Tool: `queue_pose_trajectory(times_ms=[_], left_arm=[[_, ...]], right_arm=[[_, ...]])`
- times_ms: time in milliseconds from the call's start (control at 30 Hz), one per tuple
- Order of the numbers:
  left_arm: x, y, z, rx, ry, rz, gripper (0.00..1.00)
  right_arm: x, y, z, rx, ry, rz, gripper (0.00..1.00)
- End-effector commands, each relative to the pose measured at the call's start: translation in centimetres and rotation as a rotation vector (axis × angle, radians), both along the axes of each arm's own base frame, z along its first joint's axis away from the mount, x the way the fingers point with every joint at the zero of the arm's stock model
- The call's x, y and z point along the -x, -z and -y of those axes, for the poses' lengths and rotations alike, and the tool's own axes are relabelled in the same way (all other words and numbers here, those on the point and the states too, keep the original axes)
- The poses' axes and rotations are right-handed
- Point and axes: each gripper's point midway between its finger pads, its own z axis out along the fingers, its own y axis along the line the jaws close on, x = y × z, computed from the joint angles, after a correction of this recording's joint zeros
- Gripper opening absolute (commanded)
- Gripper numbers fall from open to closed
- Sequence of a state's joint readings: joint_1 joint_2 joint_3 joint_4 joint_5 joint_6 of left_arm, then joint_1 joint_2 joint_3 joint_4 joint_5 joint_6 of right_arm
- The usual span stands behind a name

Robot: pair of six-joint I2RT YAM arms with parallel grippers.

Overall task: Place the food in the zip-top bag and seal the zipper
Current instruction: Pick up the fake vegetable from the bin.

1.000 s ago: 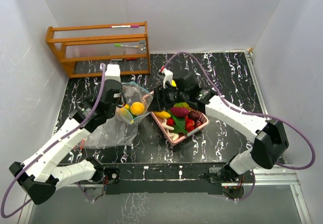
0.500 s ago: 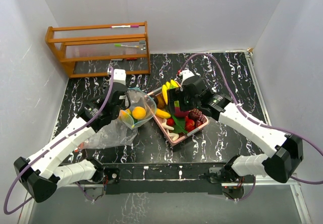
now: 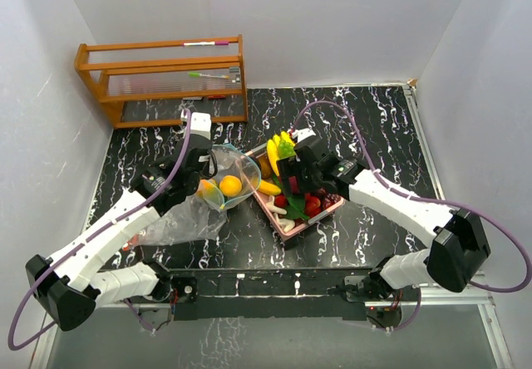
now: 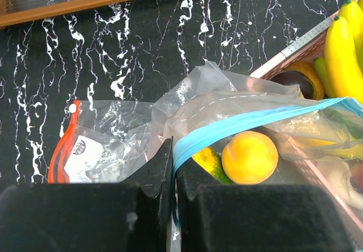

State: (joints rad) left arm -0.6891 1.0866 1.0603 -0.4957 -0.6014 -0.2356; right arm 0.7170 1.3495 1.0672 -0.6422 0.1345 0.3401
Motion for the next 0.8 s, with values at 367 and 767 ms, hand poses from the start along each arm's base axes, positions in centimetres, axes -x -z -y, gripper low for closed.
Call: queue_pose_trajectory(times_ms=[367, 767], left_arm=[[0.2, -1.4, -0.6, 0.025, -0.009, 0.040, 0.00], [0.1, -1.4, -0.4, 0.029, -0.008, 0.041, 0.00]], right_arm=[[-1.3, 1.4, -0.9, -0.038, -0.014, 0.051, 0.64], [-0.8, -3.8, -1.9, -0.153, -0.080, 0.135, 0.38]])
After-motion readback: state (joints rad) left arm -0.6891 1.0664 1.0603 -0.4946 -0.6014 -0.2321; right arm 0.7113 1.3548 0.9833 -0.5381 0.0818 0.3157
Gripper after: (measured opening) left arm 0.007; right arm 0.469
